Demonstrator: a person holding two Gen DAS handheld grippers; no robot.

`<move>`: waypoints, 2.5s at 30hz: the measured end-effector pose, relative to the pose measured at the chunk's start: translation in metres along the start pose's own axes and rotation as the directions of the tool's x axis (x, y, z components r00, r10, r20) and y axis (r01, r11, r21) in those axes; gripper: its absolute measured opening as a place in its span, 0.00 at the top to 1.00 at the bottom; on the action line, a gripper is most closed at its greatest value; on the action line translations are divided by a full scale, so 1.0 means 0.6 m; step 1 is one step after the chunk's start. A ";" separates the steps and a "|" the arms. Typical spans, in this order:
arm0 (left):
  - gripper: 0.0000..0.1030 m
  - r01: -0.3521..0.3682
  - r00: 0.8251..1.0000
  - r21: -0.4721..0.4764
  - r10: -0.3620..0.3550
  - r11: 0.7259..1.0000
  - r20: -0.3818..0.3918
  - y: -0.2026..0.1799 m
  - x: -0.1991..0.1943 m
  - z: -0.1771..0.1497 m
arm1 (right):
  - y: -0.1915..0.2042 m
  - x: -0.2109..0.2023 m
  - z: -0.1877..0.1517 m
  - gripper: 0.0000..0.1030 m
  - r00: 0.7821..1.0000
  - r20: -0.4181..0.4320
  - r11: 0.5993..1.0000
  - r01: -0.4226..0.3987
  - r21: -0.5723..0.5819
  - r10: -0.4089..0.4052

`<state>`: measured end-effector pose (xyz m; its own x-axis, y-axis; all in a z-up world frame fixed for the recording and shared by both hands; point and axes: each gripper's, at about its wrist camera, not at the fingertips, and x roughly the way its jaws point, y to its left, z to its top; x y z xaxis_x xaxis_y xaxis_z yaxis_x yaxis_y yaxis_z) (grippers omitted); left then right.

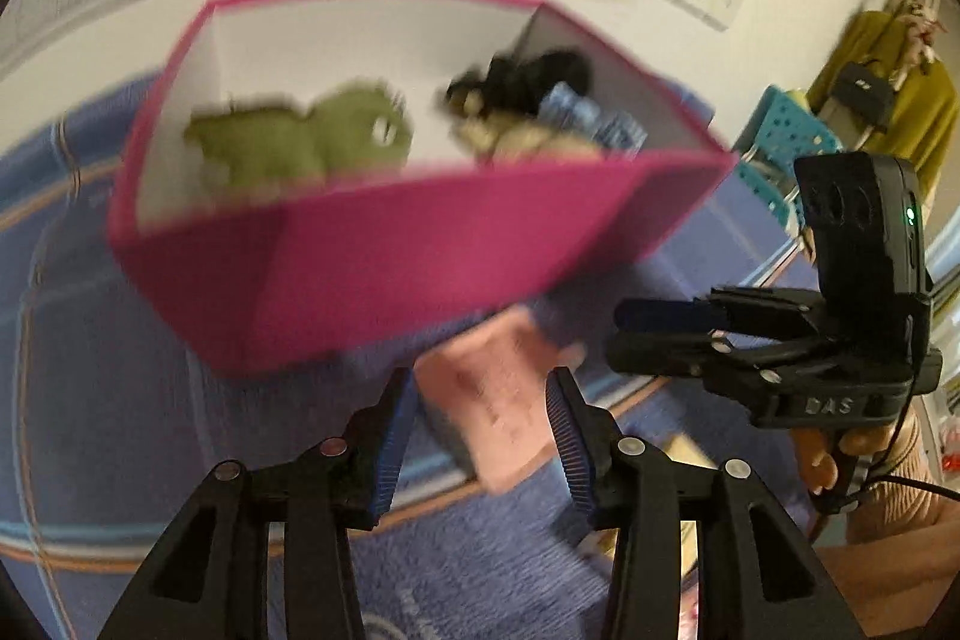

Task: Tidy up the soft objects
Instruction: 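Lift the hand cream pouch into the pink box and open the right gripper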

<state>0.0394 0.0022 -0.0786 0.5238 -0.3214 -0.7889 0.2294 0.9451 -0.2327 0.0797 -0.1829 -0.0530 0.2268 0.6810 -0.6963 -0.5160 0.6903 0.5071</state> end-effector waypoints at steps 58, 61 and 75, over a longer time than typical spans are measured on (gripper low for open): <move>0.58 0.014 0.996 -0.041 -0.010 0.999 0.094 0.006 0.015 0.169 | 0.000 -0.033 0.164 0.79 0.975 0.185 0.991 0.132 -0.027 -0.125; 0.57 0.019 0.993 -0.054 -0.013 0.998 0.121 0.015 0.002 0.162 | -0.005 -0.040 0.157 0.79 0.969 0.194 0.987 0.157 -0.022 -0.150; 0.41 0.037 0.976 0.065 -0.050 0.997 0.211 -0.035 -0.092 0.054 | 0.017 -0.134 0.050 0.66 0.972 0.229 0.994 0.075 -0.075 -0.056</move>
<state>0.0323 -0.0021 -0.0115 0.6729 -0.3732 -0.6387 0.3015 0.9268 -0.2238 0.0809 -0.2236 0.0233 0.4387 0.6791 -0.5885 -0.5582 0.7192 0.4138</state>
